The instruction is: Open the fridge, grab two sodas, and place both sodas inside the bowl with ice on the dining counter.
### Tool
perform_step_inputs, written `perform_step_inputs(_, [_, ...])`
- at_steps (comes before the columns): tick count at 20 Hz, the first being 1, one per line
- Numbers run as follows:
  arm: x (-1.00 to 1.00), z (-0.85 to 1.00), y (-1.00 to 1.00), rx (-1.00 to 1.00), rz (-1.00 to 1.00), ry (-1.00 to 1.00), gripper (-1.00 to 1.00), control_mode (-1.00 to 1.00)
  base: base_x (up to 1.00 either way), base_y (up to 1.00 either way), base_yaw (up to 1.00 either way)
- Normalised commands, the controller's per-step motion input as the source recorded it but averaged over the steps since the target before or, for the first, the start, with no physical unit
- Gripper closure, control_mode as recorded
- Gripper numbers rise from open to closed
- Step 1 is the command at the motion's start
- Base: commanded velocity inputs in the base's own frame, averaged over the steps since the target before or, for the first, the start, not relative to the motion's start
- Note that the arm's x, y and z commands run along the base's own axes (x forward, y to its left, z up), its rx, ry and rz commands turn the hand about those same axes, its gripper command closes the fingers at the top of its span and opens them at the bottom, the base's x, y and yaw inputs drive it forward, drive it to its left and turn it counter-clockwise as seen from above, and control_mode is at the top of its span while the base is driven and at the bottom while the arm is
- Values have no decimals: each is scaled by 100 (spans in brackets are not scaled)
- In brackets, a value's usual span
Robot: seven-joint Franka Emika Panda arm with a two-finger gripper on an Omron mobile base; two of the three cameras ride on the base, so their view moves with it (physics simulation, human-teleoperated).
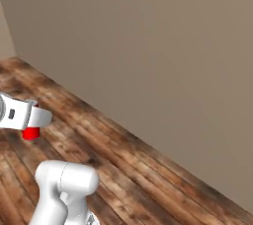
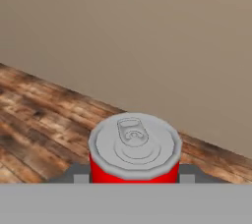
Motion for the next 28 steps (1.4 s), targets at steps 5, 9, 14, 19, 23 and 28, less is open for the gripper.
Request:
perform_step_inputs(5, [0, 0, 0, 0, 0, 0, 100, 100, 89, -14, 55])
perform_step_inputs(9, [0, 0, 0, 0, 0, 0, 100, 100, 89, -13, 55])
perform_step_inputs(14, [0, 0, 0, 0, 0, 0, 100, 100, 89, -13, 55])
perform_step_inputs(19, [0, 0, 0, 0, 0, 0, 100, 100, 89, -15, 55])
perform_step_inputs(23, [0, 0, 0, 0, 0, 0, 100, 100, 98, -18, 52])
perform_step_inputs(28, [0, 0, 0, 0, 0, 0, 100, 100, 99, -24, 49])
